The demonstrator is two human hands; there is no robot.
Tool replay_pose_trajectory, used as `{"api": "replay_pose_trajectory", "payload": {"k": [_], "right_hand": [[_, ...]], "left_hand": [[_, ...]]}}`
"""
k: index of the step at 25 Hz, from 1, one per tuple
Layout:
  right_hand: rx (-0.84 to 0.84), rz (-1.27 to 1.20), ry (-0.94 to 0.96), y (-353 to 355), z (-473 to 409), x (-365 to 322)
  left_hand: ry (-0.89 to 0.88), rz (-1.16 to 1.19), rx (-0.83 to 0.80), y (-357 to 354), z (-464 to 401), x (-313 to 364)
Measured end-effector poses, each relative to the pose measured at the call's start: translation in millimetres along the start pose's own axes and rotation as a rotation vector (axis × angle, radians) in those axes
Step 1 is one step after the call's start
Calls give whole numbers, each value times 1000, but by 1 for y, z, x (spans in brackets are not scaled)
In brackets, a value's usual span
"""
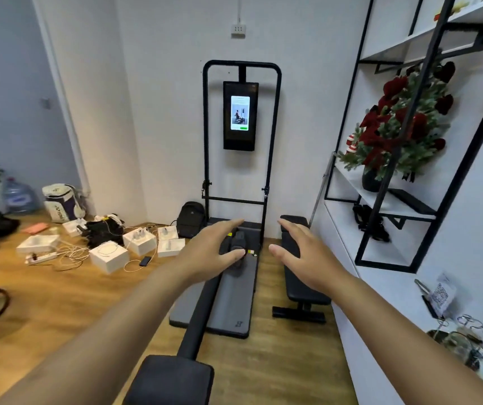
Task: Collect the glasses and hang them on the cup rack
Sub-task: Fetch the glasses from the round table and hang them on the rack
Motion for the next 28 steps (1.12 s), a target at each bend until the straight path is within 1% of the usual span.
{"api": "replay_pose_trajectory", "payload": {"k": [4, 10, 14, 19, 21, 25, 28], "right_hand": [[-50, -19, 113, -32, -12, -58], [-145, -32, 265, -95, -44, -174], [-200, -70, 339, -151, -60, -258], [-301, -102, 430, -237, -66, -370], [-322, -114, 447, -260, -71, -406], [-390, -96, 506, -310, -75, -486], [-433, -98, 568, -346, -79, -534]], "left_hand": [[101, -13, 69, 35, 63, -25], [286, -85, 160, 102, 177, -83], [403, -124, 214, 155, 263, -124], [528, -109, 281, 208, 386, -176], [562, -114, 296, 226, 425, -188], [640, -114, 378, 269, 506, -212], [689, -98, 428, 288, 551, -228]]}}
Point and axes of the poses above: each hand's wrist, its own z-axis away from the middle knuckle, its own y-axis out of the back of the hand, x = y × z, the point moved 3 cm from there along -z, towards the middle knuckle, and after that the axes turned 13 degrees about -x, right-handed, at the moved point
